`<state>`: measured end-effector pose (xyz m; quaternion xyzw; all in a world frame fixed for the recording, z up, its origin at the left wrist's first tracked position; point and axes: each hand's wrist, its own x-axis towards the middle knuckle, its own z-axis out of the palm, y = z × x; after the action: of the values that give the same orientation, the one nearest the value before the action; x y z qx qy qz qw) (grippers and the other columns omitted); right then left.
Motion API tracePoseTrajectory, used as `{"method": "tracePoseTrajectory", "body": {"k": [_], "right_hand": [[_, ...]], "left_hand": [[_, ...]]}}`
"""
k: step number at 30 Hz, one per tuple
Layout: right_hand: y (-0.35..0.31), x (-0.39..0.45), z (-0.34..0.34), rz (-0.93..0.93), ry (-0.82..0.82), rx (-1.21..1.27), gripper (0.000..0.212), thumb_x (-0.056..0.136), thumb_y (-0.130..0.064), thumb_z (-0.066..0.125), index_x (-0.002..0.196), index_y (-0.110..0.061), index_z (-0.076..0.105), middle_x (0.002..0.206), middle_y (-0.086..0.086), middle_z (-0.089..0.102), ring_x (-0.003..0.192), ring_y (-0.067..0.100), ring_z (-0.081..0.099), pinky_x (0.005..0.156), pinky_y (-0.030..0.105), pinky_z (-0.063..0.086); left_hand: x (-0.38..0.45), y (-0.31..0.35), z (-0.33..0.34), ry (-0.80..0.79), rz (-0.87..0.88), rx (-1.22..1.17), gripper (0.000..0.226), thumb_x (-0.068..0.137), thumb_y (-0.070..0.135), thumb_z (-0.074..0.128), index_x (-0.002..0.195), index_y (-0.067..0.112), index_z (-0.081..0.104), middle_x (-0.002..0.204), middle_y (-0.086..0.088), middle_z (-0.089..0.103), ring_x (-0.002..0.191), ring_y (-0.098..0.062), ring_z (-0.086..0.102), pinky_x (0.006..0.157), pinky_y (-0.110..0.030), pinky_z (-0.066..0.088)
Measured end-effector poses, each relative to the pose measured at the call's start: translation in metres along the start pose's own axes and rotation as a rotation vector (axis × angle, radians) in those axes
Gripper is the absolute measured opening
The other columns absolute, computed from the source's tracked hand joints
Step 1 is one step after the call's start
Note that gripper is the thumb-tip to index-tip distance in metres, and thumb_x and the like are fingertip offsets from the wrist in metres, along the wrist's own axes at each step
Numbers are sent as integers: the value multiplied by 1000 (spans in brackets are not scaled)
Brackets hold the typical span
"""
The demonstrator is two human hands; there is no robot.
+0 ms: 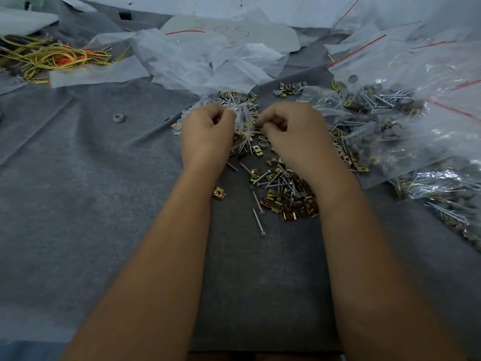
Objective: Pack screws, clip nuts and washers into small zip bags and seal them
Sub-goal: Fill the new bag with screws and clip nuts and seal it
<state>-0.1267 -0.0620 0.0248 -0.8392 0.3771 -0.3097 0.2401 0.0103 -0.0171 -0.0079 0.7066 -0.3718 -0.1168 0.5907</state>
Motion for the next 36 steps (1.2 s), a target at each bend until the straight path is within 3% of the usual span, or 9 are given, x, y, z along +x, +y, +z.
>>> {"method": "tracePoseTrajectory", "body": {"k": [4,7,10,14,18,24,29,32,36], "right_hand": [[7,-2,-17,97,-265,-301,4,83,-26,72,84,-27,76,73,-18,62,75,6,61,76,32,54],[5,-3,-20,154,-327,-373,9,80,-32,77,89,-29,76,80,-13,65,87,14,63,85,40,55],[4,-3,-18,162,-330,-391,10,83,-28,75,93,-27,77,94,-6,70,90,16,63,87,37,54],[3,-3,-16,124,-341,-336,8,85,-18,72,86,-27,73,88,-8,63,86,13,60,73,26,44],[5,-3,-14,96,-264,-247,17,82,-16,70,75,-29,61,80,-12,60,77,9,58,68,27,45],[-1,-1,4,-45,130,39,12,80,-17,69,80,-27,62,80,-12,60,73,4,56,67,23,46],[4,3,14,-70,148,-81,12,91,-18,63,101,-22,69,99,-6,58,85,4,54,81,27,49],[12,3,9,1,101,-256,16,89,-15,61,99,-21,73,103,2,64,96,19,59,88,39,50],[13,1,10,-1,-28,-462,18,89,-24,63,101,-27,75,104,3,69,104,26,57,91,41,49]], "left_hand": [[1,1,0,-4,-12,0,24,90,18,54,87,-1,68,51,5,41,41,-3,28,40,-21,25],[1,0,0,-8,-13,4,24,90,18,54,87,-1,68,53,3,42,41,-3,29,40,-19,25],[1,0,0,-13,-20,3,23,90,18,55,87,-1,69,52,4,41,39,-3,29,39,-17,25],[1,1,0,-13,-24,-5,22,90,18,55,87,1,69,48,8,40,38,-3,30,38,-17,26],[-1,2,-1,-7,-22,-24,22,90,20,56,84,4,70,43,11,41,37,-2,32,38,-18,27],[-4,5,-4,-71,36,-47,21,89,21,57,72,21,70,41,14,46,40,0,36,45,-21,33],[-3,3,-2,-41,21,-64,23,89,19,57,81,1,70,40,14,40,40,-2,34,43,-18,31],[-2,2,-2,-9,-39,-137,26,87,18,60,80,-5,67,44,4,39,44,-10,34,47,-22,32],[5,4,-8,-79,-156,-331,19,87,13,67,68,12,71,46,-1,57,40,-12,49,45,-20,43]]}}
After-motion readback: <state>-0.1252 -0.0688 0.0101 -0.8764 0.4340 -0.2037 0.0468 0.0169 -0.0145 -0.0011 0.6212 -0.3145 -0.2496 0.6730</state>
